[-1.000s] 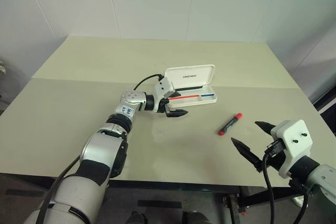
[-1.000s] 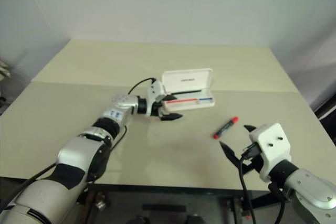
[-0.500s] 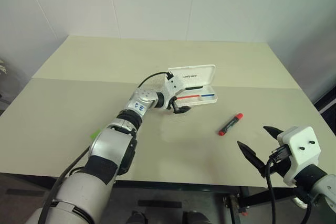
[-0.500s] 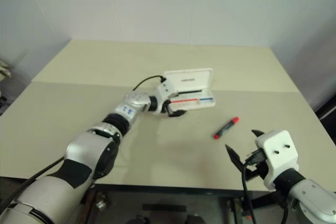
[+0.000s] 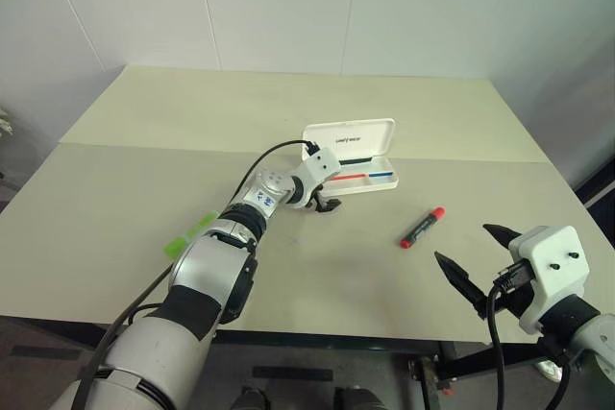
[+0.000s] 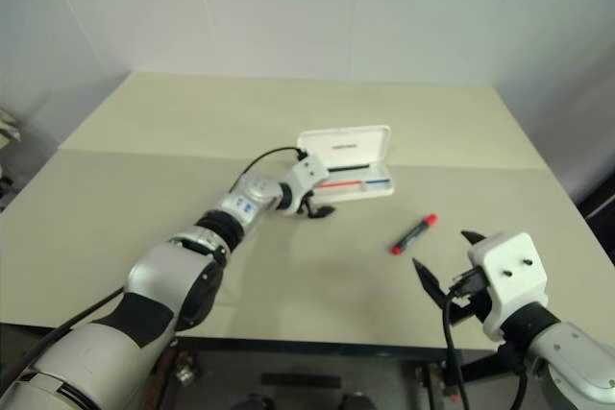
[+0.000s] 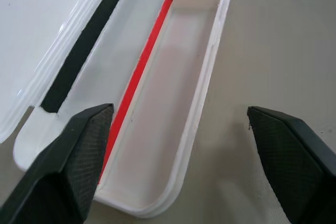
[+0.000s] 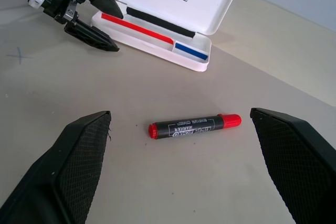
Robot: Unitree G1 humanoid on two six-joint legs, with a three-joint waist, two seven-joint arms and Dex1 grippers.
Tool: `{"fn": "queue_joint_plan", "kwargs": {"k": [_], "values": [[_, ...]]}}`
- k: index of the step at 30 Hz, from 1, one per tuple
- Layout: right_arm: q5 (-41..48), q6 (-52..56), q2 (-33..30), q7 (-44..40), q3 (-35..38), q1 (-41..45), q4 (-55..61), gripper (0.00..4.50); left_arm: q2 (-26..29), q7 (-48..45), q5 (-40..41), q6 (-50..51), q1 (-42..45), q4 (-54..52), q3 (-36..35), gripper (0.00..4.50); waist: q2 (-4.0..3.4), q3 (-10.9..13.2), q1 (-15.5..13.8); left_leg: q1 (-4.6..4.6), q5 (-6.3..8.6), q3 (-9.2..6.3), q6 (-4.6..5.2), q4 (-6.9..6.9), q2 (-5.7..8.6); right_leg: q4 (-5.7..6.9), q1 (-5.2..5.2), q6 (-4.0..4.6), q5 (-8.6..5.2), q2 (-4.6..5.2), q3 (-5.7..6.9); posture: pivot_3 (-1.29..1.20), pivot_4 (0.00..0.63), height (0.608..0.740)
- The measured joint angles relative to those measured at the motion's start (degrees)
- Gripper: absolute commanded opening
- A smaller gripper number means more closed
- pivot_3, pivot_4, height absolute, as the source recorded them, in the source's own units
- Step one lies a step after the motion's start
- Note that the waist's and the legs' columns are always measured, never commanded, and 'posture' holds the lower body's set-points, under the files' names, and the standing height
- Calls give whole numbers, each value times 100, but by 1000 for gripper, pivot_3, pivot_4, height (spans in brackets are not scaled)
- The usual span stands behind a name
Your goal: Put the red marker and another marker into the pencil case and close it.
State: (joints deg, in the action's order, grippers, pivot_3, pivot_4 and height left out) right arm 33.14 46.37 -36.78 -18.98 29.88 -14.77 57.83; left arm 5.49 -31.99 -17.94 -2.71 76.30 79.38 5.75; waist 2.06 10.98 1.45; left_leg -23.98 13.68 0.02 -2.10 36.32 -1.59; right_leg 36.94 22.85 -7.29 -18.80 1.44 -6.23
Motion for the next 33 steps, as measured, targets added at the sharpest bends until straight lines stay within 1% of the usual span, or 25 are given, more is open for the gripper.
{"fn": "queue_joint_plan", "kwargs": {"k": [4,6,8,11,12,24,30,33], "values": [[1,7,-64,0,17,33,-14,4500,3,51,-71,-14,18,-5,27,2043,0,0,-5,1,0,1,0,0,0,0,-1,0,0,0,0,0,150,740],[3,7,-73,-3,36,44,-17,4500,-16,20,-105,-15,15,2,54,1668,0,0,-6,1,0,1,0,3,0,1,-2,0,0,0,0,0,150,740],[5,10,-83,-5,48,59,-31,4500,-4,8,-140,-9,0,7,74,1105,0,0,-6,0,0,1,0,8,0,4,-2,0,0,0,0,0,150,740],[7,15,-115,-15,91,81,-91,4500,18,-32,-155,-18,0,9,82,119,0,0,-2,1,0,2,0,8,1,6,-2,0,0,0,-2,0,150,740],[7,17,-123,-19,112,84,-107,4500,18,-39,-153,-37,-1,10,80,19,0,0,1,1,0,3,0,8,1,6,-2,-1,1,0,-3,0,150,740],[20,16,-334,-179,185,343,-389,4500,273,-354,-19,-227,13,12,-150,19,0,0,-3,0,0,1,0,10,1,9,-1,-1,1,0,-1,0,150,740],[22,16,-432,-294,183,459,-470,4500,441,-838,286,-450,14,6,-463,19,0,0,-4,-1,0,2,0,11,1,10,0,-1,1,1,-1,0,150,740],[25,16,-466,-365,183,492,-558,4500,569,-1429,603,-600,13,-29,-695,19,0,0,0,-1,0,3,0,12,1,12,0,-1,1,1,-1,0,150,740]]}}
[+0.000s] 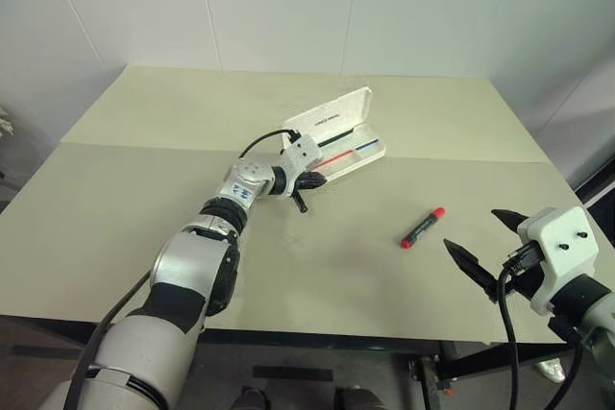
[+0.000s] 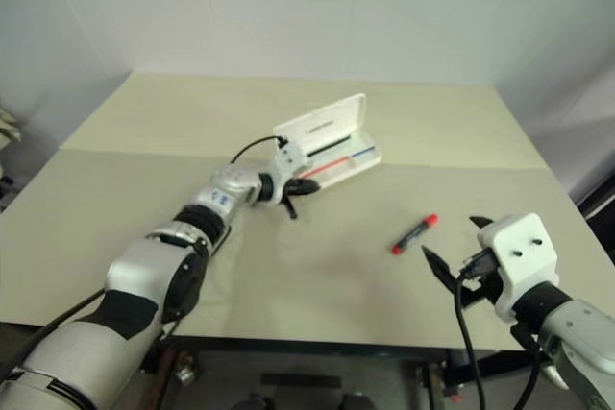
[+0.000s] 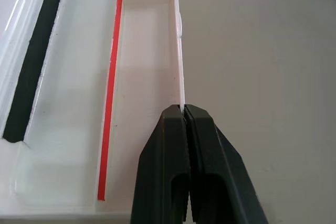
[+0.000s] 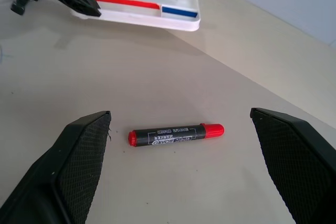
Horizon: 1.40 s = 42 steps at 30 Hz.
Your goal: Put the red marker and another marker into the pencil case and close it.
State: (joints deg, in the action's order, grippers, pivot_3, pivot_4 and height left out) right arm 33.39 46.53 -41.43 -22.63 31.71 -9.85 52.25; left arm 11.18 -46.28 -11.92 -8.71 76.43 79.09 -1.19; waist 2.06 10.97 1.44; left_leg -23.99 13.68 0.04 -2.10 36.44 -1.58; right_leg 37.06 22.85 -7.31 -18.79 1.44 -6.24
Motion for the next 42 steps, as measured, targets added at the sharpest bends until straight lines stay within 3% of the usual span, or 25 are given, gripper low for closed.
{"fn": "queue_joint_plan", "kwargs": {"k": [8,15,26,40,41,42], "values": [[7,-5,-106,-161,-12,127,-145,4500,590,-2254,442,-323,-307,-428,-58,19,-1,-1,20,9,-1,5,0,1,-3,13,0,1,0,-1,-5,0,150,740],[6,-18,-146,-321,-12,172,-285,4500,997,-3404,496,-615,-739,-845,189,19,-1,-1,12,7,-1,3,0,31,-3,33,-1,1,0,0,-6,0,150,740],[48,-39,-193,-568,-10,52,-306,4500,1266,-3828,399,-705,-1575,-1884,908,19,-1,-1,24,6,0,-1,3,67,-7,57,-5,1,2,-1,-7,0,150,740],[29,-57,-204,-599,-11,62,-353,4500,1489,-3575,532,-409,-2089,-2965,1129,19,-1,-1,36,15,0,5,3,66,-10,60,-6,1,2,-2,-11,0,150,740],[25,-62,-204,-600,-12,67,-368,4500,1504,-3563,537,-361,-2115,-3021,1136,477,-1,-1,37,16,0,5,3,66,-11,60,-6,1,2,-2,-12,0,150,740],[17,-70,-204,-602,-14,68,-385,4500,1535,-3548,537,-298,-2154,-3098,1148,659,-1,-1,38,16,0,7,3,66,-11,61,-6,1,2,-2,-13,0,150,740]]}}
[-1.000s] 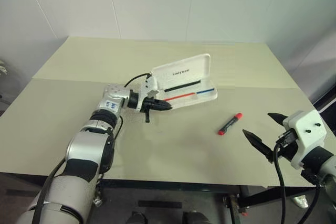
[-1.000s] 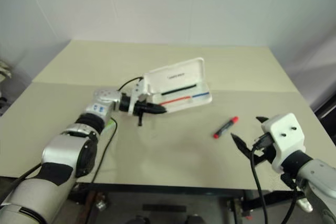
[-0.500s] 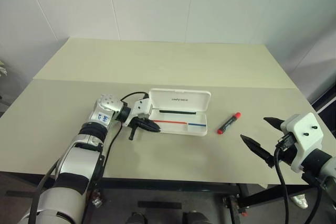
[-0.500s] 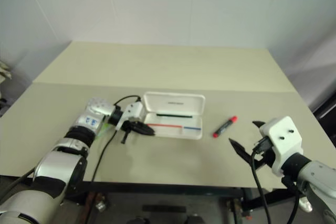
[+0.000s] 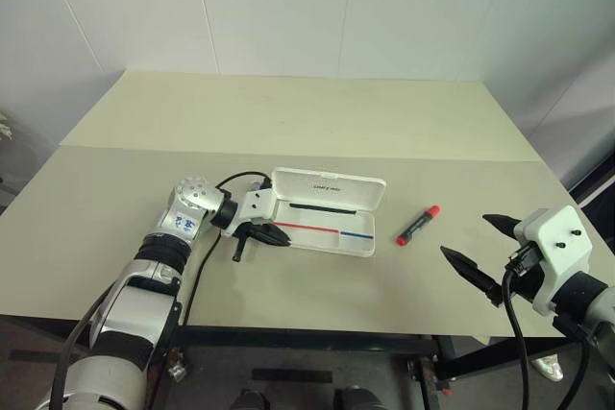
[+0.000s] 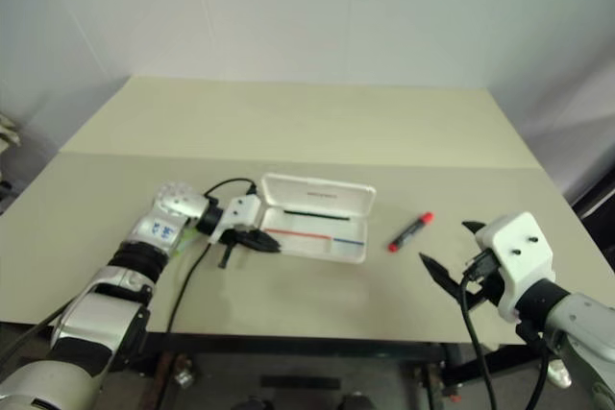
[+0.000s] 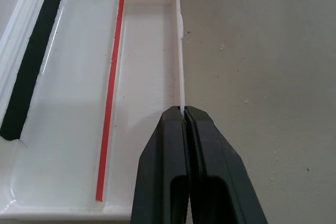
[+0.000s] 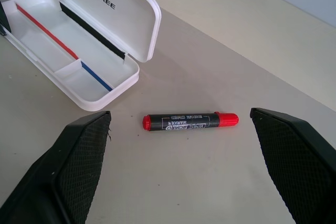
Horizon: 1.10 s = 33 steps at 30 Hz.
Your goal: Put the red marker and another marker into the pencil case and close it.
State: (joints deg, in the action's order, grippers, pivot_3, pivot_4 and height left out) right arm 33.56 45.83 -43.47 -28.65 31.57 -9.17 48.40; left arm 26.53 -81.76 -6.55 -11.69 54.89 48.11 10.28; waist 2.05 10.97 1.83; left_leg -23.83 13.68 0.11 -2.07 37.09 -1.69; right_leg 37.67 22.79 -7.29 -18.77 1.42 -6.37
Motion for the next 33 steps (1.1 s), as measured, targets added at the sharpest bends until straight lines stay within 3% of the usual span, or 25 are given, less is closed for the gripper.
{"fn": "queue_joint_plan", "kwargs": {"k": [12,21,33], "values": [[-47,-94,-27,-70,-109,96,-150,4500,271,-38,360,1008,-658,-1266,4,4470,0,0,-2,16,0,10,0,-5,-4,-1,-11,3,-2,2,-7,0,150,740],[-90,-200,-77,-192,-189,160,-233,4500,592,64,815,1877,-1204,-2523,-83,4470,0,0,-5,24,0,14,0,-7,-6,-2,-17,4,-2,5,-10,0,150,740],[-96,-384,-236,-608,-462,207,-564,4500,600,1026,1775,2542,-1673,-3678,-941,4470,0,0,-5,37,1,23,1,-12,-8,-7,-25,6,-3,9,-14,0,150,740]]}}
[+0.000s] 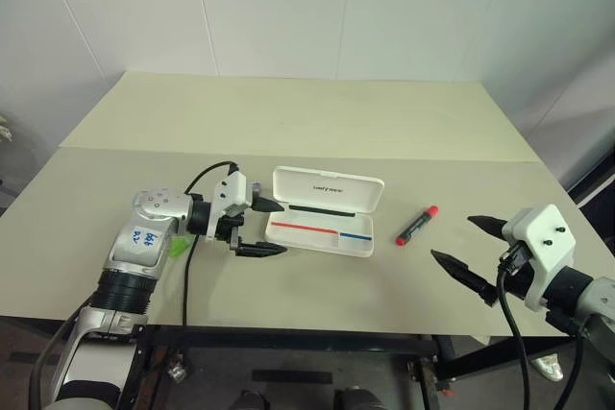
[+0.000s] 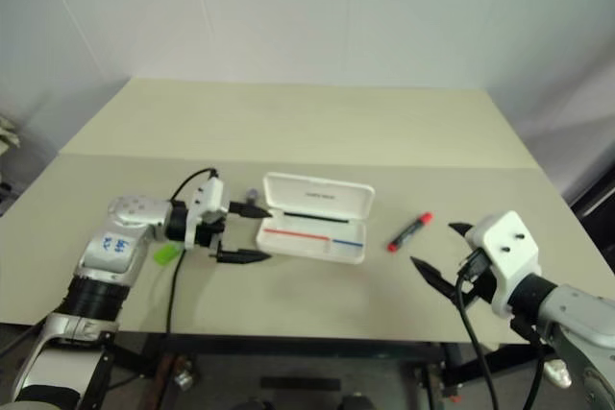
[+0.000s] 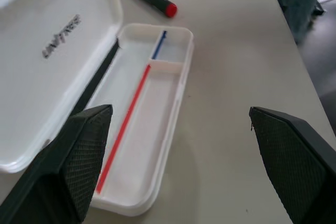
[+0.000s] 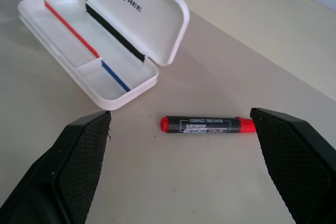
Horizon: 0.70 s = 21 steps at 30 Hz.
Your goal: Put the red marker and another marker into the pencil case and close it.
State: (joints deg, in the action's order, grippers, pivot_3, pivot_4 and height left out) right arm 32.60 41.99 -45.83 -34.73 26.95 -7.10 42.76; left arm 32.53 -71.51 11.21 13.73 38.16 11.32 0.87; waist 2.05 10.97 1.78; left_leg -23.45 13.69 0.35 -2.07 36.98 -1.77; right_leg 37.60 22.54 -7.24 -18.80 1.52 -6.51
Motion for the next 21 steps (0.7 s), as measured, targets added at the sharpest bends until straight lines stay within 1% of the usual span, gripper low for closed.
{"fn": "queue_joint_plan", "kwargs": {"k": [4,7,10,11,17,21], "values": [[-117,-235,-82,-191,-211,23,-235,4500,-88,643,140,-7,-62,-181,-334,4470,0,0,-2,1,0,2,0,0,1,-6,-4,-1,1,2,-1,0,150,740],[-270,-427,-67,-190,-329,155,-558,4500,-184,852,584,59,-195,-391,-676,4470,0,0,14,3,2,10,1,-2,0,-12,-4,-1,2,3,-3,0,150,740],[-454,-452,114,25,-503,389,-854,4500,-303,592,1395,131,-484,-716,-1005,4470,0,0,28,7,5,10,0,-9,-4,-13,-4,1,2,3,-2,0,150,740],[-534,-452,160,137,-566,467,-942,4500,-274,498,1533,135,-554,-746,-1033,4470,0,0,24,9,5,10,-1,-12,-3,-12,-4,2,1,3,-2,0,150,740],[-1025,-455,566,764,-870,744,-1228,4500,51,9,1772,2,-783,-526,-1176,4470,0,0,20,12,5,14,-1,-15,-3,-15,-4,11,-1,4,-3,0,150,740],[-1325,-265,1096,1511,-938,1071,-1301,4500,263,-411,1774,-241,-767,-25,-1176,4470,0,0,28,13,5,19,-1,-22,-3,-21,-1,20,-1,9,-4,0,150,740]]}}
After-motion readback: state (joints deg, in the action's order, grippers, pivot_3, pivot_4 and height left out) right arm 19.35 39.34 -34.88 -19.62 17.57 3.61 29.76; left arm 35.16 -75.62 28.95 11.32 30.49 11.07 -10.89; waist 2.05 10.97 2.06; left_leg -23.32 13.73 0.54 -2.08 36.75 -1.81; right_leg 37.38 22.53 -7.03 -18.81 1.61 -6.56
